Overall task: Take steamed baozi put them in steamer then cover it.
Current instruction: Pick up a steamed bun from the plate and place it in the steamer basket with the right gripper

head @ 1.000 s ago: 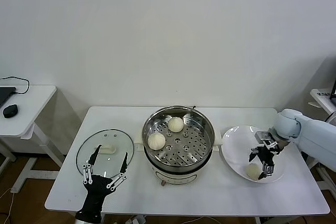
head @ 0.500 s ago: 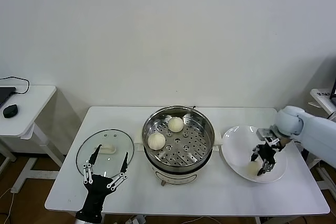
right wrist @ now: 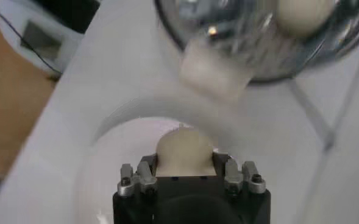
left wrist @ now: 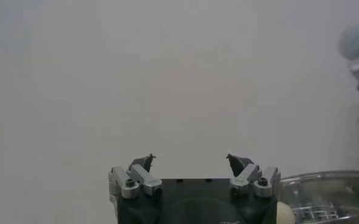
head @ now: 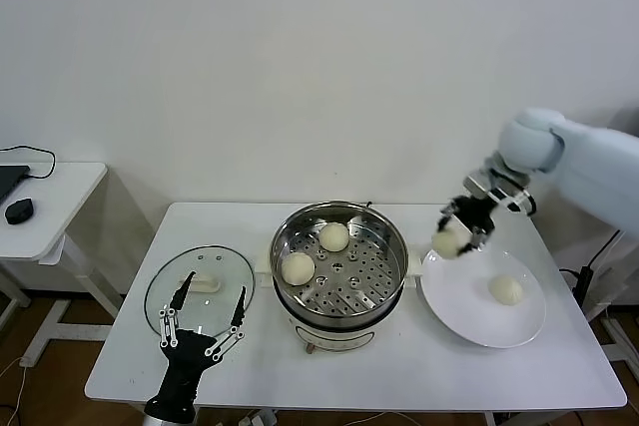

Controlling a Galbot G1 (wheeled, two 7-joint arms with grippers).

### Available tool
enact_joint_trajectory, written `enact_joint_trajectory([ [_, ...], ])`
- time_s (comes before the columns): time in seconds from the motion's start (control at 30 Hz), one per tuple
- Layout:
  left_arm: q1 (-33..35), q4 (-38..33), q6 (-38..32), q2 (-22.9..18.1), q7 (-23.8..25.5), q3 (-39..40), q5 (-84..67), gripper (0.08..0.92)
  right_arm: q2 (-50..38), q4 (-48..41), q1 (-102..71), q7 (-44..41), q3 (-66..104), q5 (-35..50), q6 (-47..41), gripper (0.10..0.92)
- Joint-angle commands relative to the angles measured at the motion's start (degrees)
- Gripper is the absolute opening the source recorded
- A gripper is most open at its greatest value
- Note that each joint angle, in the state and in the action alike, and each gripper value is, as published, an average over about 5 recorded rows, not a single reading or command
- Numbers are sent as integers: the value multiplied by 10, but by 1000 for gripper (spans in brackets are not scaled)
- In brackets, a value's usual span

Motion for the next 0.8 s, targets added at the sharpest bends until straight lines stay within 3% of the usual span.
enact_joint_trajectory([
  [0.03,-1,-1,0,1,0,0,-1,823,124,96,113,39,-48,-3,116,636],
  [0.33,-1,-1,-1,-1,-1,-2,-3,823,201,117,36,44,-35,-105,168,636],
  [0.8,-1,0,-3,-1,-6,-7,-6,823,204,116,-71,46,-33,-194,213,636],
])
